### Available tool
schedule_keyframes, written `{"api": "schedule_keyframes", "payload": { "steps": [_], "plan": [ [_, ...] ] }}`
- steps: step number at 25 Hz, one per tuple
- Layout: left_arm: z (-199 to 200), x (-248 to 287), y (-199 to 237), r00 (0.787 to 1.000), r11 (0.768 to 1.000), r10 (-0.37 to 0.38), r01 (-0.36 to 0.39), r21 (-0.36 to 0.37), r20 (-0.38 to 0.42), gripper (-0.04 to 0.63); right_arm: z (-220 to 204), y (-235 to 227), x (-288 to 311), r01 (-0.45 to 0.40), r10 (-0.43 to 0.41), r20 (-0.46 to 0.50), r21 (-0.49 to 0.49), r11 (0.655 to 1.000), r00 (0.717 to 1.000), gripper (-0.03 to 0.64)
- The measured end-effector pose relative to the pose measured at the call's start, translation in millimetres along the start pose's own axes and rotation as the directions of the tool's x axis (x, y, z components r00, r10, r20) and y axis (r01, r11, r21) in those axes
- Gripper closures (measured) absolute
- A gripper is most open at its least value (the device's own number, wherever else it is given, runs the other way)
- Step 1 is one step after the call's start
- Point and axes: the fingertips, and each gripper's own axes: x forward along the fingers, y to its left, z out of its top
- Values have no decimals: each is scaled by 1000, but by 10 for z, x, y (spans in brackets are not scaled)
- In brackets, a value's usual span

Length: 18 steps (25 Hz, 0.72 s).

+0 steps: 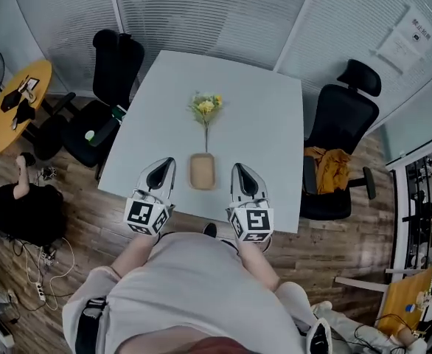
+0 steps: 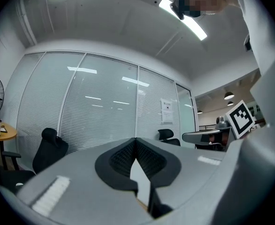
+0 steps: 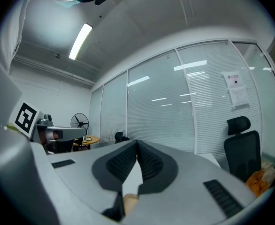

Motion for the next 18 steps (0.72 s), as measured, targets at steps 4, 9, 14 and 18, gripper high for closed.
{"api": "schedule_keyframes", "payload": {
  "steps": [4, 9, 14, 18],
  "plan": [
    [-35, 334, -19, 999, 999, 32, -32, -11, -8, 586, 29, -249, 260, -45, 45, 3, -6, 999, 999, 607],
    [-38, 567, 56, 999, 999, 51, -51, -6, -8, 586, 60, -433, 489, -57, 57, 7, 5, 998, 998, 607],
    [-65, 749, 176, 999, 999, 37, -37, 0, -14, 586, 46, -519, 680, -42, 42, -5, 16, 999, 999, 607],
    [-95, 833, 317, 1000, 1000, 20, -19, 9, -19, 586, 9, -509, 831, -19, 20, -18, 19, 1000, 1000, 607]
  ]
}}
